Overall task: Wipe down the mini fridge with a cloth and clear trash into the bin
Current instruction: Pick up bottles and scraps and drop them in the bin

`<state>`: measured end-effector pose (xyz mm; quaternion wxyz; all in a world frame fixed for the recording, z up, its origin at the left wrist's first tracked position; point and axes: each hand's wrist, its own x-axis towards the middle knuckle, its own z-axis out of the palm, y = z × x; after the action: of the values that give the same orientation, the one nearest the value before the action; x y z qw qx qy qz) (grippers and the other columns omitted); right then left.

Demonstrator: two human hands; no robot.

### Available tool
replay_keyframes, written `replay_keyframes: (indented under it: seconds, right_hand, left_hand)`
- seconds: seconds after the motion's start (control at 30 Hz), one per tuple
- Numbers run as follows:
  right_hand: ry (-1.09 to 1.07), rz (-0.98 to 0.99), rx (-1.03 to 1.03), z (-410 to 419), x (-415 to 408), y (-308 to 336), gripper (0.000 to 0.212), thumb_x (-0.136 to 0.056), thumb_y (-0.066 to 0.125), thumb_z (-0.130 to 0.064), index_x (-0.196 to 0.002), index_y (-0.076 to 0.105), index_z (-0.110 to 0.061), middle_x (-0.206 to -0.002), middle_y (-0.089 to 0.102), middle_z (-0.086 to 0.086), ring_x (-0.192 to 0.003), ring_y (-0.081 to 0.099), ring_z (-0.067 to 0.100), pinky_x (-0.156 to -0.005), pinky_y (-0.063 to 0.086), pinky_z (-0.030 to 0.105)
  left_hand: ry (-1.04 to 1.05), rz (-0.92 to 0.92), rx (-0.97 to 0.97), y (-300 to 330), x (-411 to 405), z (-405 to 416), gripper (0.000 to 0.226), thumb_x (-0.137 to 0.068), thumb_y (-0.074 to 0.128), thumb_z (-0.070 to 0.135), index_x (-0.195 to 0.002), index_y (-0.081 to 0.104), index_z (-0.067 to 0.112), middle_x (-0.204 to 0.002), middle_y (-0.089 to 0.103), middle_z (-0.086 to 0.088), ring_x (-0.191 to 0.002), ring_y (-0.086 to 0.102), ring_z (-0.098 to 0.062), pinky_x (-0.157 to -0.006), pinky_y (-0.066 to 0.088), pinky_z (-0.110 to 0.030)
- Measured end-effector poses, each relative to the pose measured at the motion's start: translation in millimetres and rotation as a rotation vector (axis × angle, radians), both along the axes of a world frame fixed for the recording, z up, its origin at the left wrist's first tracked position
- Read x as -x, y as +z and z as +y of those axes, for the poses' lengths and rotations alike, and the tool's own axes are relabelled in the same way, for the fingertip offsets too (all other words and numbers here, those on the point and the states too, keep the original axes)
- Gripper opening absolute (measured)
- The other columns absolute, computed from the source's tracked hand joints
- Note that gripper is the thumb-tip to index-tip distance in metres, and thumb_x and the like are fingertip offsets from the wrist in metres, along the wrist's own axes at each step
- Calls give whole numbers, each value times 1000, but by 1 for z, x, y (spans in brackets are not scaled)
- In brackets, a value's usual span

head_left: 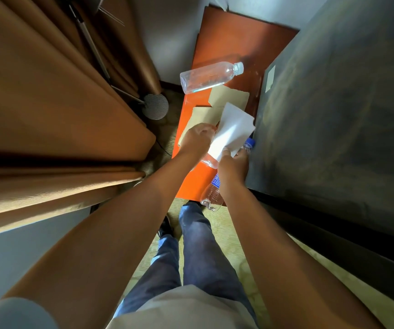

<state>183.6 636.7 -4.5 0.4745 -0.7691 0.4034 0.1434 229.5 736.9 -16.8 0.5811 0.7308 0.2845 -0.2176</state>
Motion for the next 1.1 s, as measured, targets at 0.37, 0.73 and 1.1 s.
replay_keyframes:
  seconds: [0.37,0.73,1.1]
  right_hand:
    - [109,-4,8,-5,11,-2,42,-102,56,-30,-142,44,-24,-141,53,2,-117,59,21,-97,54,37]
    - [211,3,-309,76,44,8,16,-98,52,-12,-114,52,-16,-98,57,-3,-92,65,23,-89,60,48]
    - [338,428,-545,134,145,-59,51,-102,42,4,-151,27,5,-144,46,28,-121,58,43,-72,61,28]
  left_hand:
    - [-57,233,-395,-41,-1,38,70,-86,65,26,-145,30,37,-135,43,-5,-127,40,-29,-96,50,-47]
    - [258,112,-226,-41,74,105,34,-84,44,17,-110,59,33,-93,59,10,-81,67,-21,-73,60,-39]
    - [449,409,-168,-89,241,168,46,-82,56,-1,-113,67,31,-99,71,4,-81,69,-15,-60,60,-27]
